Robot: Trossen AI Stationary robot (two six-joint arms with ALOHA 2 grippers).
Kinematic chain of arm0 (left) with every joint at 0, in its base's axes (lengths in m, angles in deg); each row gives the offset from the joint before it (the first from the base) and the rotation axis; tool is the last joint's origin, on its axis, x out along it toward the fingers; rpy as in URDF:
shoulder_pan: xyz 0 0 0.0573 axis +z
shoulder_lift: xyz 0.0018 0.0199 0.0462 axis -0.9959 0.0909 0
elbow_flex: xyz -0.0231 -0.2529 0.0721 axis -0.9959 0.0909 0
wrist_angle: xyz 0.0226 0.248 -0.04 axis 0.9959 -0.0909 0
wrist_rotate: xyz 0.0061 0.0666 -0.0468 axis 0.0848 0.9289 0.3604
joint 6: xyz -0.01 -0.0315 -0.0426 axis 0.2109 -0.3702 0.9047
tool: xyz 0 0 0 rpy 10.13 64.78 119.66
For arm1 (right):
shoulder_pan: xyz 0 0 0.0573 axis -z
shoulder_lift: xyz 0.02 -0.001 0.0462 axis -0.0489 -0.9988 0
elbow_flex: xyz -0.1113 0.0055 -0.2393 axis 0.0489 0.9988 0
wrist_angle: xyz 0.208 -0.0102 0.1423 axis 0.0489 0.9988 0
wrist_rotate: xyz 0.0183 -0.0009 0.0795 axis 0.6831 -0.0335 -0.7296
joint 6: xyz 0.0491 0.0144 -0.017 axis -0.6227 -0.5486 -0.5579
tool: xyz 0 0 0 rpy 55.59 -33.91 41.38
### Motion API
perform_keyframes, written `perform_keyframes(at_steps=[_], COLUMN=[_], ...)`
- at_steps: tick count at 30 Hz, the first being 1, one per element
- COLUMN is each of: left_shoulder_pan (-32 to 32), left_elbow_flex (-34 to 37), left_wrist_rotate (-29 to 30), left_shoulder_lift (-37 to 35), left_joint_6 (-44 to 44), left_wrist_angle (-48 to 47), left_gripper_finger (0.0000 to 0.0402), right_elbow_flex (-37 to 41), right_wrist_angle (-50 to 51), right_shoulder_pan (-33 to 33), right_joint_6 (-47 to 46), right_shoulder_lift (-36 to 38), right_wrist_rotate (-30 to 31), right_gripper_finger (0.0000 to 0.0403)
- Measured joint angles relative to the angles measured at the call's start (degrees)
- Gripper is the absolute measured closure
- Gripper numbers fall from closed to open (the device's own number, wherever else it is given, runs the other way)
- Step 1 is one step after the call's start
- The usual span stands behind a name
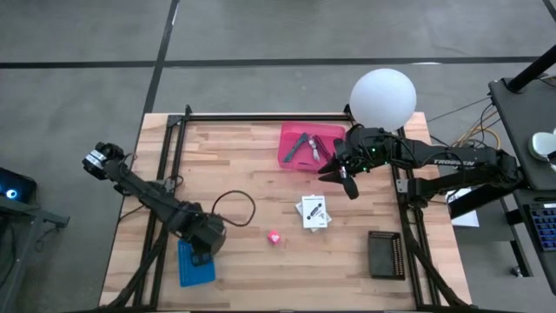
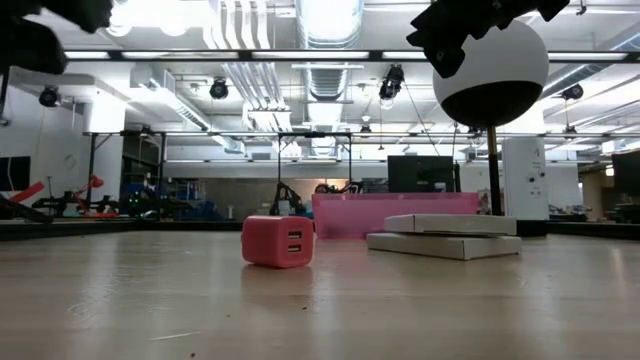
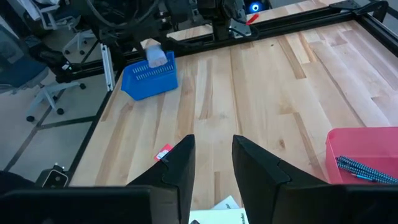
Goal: Pick and place items into bin
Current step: Put the white charger adapter into the blue bin
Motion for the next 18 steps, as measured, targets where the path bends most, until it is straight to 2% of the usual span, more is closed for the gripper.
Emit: perform_keyframes(at_steps=[5,18], left_shoulder_pan=[-3.3,-7.9], left_elbow_flex=[2.5,7.7], left_wrist_rotate=[-0.6,-1.0], left_shoulder_lift=[0.0,0.1], left_joint_6=[3.6,0.8], left_wrist_angle=[0.0,5.9], left_gripper_finger=[0.0223,0.0223], right_elbow_flex=[0.0,0.0], right_wrist_angle=[0.0,0.0], right_shoulder_pan=[0.0,0.0], right_joint_6=[0.0,-0.3], right_shoulder_lift=[0.0,0.0], right_wrist_rotate=[0.0,0.0], right_gripper_finger=[0.0305,0.0313])
